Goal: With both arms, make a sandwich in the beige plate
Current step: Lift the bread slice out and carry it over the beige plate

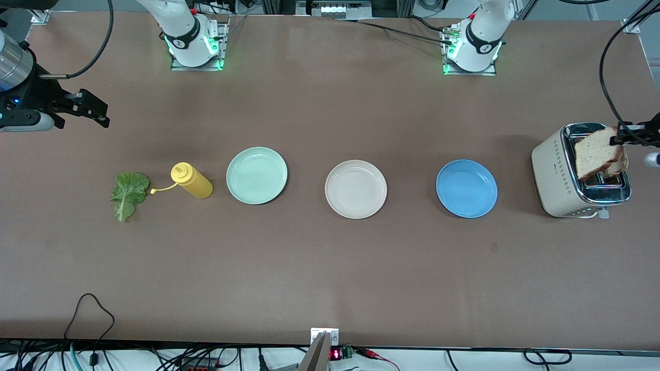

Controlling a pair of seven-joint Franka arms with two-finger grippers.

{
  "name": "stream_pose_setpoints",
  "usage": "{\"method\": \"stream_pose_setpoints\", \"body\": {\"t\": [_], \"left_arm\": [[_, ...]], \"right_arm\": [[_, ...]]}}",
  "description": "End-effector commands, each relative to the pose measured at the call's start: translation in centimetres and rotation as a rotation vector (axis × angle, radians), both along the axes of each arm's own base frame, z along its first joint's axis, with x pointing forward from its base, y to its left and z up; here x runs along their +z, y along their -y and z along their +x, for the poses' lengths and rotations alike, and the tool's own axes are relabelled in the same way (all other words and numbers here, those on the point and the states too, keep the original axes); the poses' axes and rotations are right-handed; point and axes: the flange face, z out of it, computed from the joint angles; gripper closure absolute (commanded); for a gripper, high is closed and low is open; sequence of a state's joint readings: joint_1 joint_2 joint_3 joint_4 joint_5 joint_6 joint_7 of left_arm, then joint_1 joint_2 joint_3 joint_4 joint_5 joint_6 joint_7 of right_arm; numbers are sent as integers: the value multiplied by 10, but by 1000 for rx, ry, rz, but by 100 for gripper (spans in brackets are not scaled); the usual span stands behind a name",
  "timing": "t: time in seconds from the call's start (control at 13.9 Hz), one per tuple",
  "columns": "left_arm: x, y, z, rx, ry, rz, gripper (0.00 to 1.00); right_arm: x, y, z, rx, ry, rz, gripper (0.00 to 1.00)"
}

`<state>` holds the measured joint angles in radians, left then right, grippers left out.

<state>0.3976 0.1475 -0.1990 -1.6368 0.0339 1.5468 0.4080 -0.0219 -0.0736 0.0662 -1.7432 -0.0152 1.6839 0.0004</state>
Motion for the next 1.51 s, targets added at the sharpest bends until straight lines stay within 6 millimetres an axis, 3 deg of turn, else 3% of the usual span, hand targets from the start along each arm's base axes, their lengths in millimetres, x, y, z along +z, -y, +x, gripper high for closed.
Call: {"method": "stream_pose_setpoints", "body": {"t": [0.0,0.07,0.29,0.43,0.65,0.79,0.93,1.08,1.22,1.44], "left_arm": [[8,33,2,-21,9,-112,100],[-1,55,2,-25,-13,-191,100],[-21,100,13,-19,-38,-367,100],[-44,131,23,-28,-73,-511,100],[-54,202,24,-202,-119,-557,100],[-81,221,33,-214,-166,-606,100],[-94,273,41,-216,-156,-703,100],[-126,303,51,-137,-149,-810,100],[-163,319,62,-12,-155,-945,100],[-210,356,57,137,-156,-1053,99]], "right_arm": [[3,2,-6,2,7,4,0],[1,1,-5,3,8,5,0],[0,2,-4,3,7,5,0],[0,2,-4,2,7,5,0],[-1,2,-3,3,7,5,0],[-1,2,-4,3,5,5,0],[-2,2,-4,3,2,5,0],[-4,2,-4,2,-2,4,0],[-5,2,-4,1,-4,6,0],[-19,1,-10,23,-41,9,0]]}}
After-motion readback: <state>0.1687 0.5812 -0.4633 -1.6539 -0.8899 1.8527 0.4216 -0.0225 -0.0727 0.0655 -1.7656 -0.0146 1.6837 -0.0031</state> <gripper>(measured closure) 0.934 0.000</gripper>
